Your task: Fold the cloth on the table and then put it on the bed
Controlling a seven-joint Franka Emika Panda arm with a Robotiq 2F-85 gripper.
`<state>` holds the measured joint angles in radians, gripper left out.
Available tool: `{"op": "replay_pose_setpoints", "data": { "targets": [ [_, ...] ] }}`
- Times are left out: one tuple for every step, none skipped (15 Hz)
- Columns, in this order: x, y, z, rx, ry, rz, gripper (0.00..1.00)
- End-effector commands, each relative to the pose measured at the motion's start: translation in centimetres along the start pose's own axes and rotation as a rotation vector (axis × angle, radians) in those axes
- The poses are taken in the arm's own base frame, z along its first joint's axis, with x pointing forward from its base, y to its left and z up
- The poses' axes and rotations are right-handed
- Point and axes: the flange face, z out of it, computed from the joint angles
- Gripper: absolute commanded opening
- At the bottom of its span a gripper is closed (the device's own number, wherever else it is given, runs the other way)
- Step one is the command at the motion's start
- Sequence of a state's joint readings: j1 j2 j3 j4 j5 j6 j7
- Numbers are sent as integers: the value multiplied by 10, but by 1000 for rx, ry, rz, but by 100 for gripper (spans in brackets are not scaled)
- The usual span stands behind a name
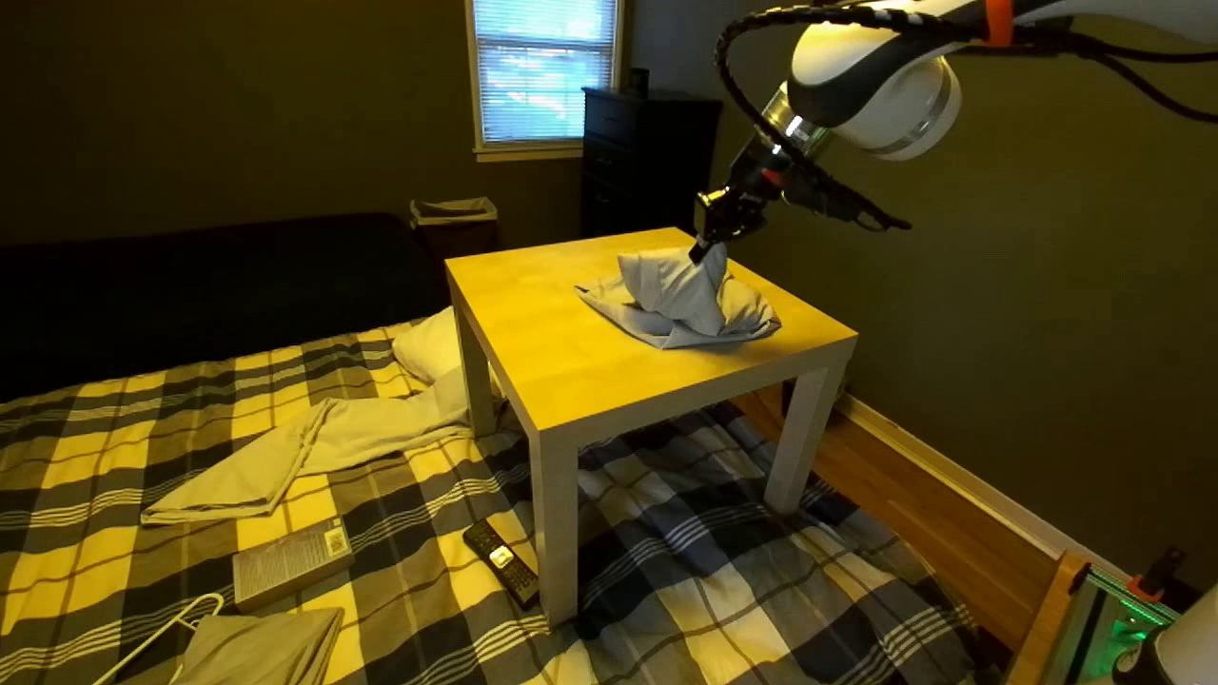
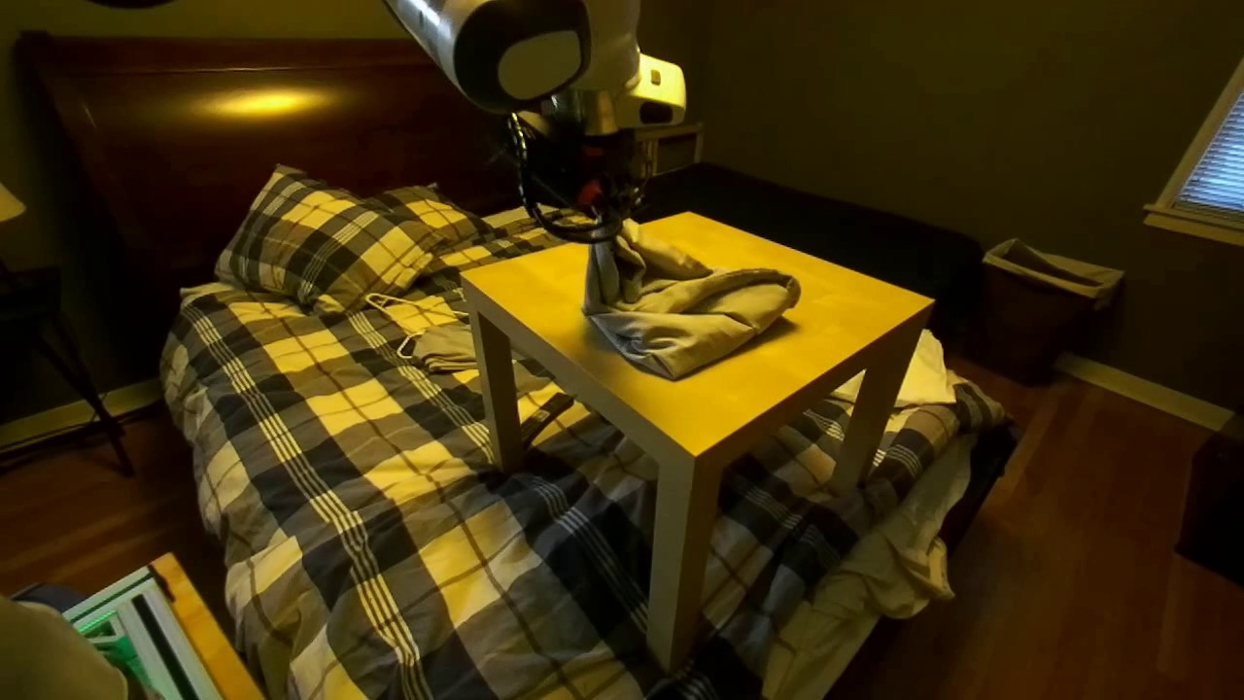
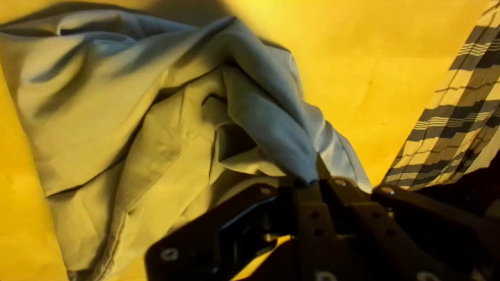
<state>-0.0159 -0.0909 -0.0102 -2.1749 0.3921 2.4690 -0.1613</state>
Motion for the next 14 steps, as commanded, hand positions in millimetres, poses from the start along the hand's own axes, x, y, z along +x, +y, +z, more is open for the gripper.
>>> {"op": "replay_pose_setpoints", "data": {
  "targets": [
    [8,26,37,27,-42,6,0],
    [12,35,45,23,-36,18,0],
    [19,42,51,20,-16,30,0],
    [29,47,55,7,17,39,0],
    [38,51,56,1,54,52,0],
    [50,54,55,-6,92,67,0],
    [60,57,54,-13,124,78,0],
    [69,61,53,-28,155,85,0],
    [77,67,54,-42,165,102,0],
    [81,73,56,-53,166,115,0],
    [84,81,61,-74,169,124,0],
    [86,89,68,-91,168,131,0],
    [86,95,74,-105,165,137,0],
    [86,100,82,-122,167,140,0]
  ]
}}
